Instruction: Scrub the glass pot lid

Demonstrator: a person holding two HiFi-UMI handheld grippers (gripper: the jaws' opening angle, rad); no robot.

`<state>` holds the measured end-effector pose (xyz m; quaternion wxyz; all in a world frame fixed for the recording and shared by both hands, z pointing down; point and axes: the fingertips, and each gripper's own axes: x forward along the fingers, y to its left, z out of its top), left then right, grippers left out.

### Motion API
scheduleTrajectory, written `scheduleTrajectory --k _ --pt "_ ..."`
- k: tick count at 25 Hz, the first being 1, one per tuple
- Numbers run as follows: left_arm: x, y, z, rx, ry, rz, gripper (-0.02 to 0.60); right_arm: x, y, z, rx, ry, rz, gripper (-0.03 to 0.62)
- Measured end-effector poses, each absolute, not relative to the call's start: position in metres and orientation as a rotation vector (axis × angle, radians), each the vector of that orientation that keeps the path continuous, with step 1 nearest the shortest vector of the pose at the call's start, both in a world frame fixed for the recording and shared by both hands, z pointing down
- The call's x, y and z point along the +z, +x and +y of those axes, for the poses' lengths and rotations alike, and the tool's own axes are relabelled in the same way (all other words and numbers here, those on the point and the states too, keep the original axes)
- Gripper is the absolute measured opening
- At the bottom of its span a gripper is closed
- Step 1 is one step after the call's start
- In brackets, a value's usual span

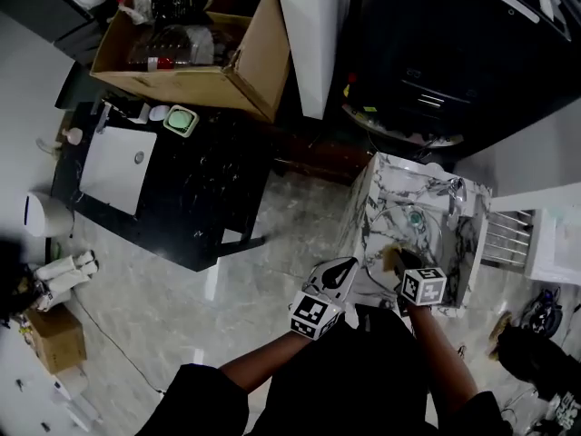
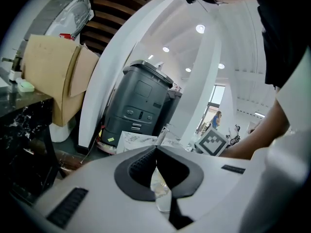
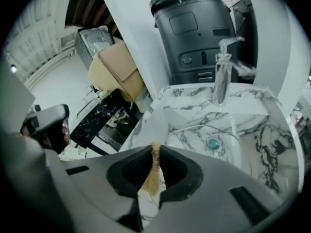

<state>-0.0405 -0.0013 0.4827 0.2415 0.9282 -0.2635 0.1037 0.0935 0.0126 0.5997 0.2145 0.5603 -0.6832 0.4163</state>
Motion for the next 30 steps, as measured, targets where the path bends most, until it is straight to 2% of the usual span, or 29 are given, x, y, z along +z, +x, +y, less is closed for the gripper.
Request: scheduleTrajectory --k 8,15,24,30 --pt "0.44 -0.033 0.017 0.309 2.734 -0.693 0.015 0.496 0.089 0.044 0.979 1.746 -2.052 0.06" --pt "0.401 -0.013 0.049 0.355 2.713 -0.894 0.015 0.404 0.108 0.088 0.736 1.89 -2.174 0.06" --pt "0.345 0.039 0.184 0.221 2.691 -0.853 0.015 0.334 0.14 0.207 0.571 2.027 -2.259 0.06" --pt "0.336 0.056 0.284 0.234 2.742 -0.937 0.015 0.331 0.139 0.309 0.492 1.931 -2.314 0.06"
